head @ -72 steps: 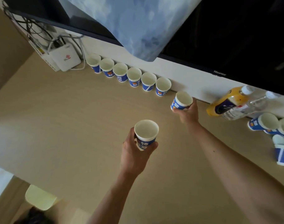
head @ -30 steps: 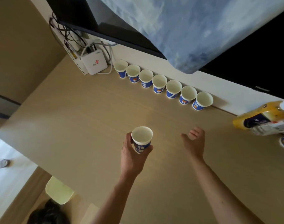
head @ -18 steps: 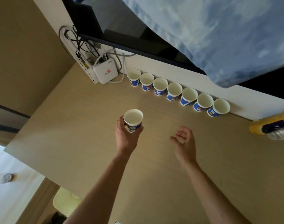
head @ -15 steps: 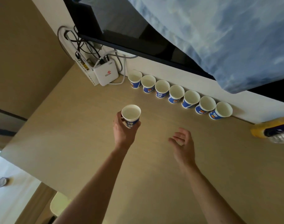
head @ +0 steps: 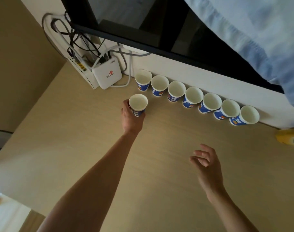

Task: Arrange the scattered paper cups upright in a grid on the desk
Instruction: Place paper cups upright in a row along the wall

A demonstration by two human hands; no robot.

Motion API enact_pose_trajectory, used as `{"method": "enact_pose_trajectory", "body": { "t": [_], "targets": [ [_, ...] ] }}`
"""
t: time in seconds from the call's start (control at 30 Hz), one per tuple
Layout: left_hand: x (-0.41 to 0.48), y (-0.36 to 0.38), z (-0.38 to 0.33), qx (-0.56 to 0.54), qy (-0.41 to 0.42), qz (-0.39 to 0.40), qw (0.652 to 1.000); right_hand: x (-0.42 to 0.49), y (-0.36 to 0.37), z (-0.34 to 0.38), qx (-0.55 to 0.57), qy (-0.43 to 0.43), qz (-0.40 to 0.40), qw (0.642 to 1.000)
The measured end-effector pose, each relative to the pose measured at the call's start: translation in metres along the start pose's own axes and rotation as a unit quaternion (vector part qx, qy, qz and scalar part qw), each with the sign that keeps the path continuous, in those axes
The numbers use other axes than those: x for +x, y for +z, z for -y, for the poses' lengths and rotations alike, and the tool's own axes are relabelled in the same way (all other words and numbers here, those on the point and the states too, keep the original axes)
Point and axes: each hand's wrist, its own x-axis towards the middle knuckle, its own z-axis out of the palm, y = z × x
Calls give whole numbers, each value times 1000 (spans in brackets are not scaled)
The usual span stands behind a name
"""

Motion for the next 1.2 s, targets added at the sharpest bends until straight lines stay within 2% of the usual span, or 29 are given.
{"method": "enact_pose_trajectory", "body": {
  "t": [0.33, 0.8, 1.13, 1.2],
  "targets": [
    [38, 17, 0, -12, 14, -7, 1000, -1, 8, -5, 7, 13, 3, 1000],
    [48, 18, 5, 20, 14, 1, 1000, 5, 0, -5, 7, 25, -4, 1000],
    [34, 12, 1, 55, 0, 27, 998, -12, -28, -17, 9, 37, -28, 999],
    [18, 6, 4, 55, -32, 20, 998, -20, -37, -18, 7, 41, -43, 998]
  ]
}}
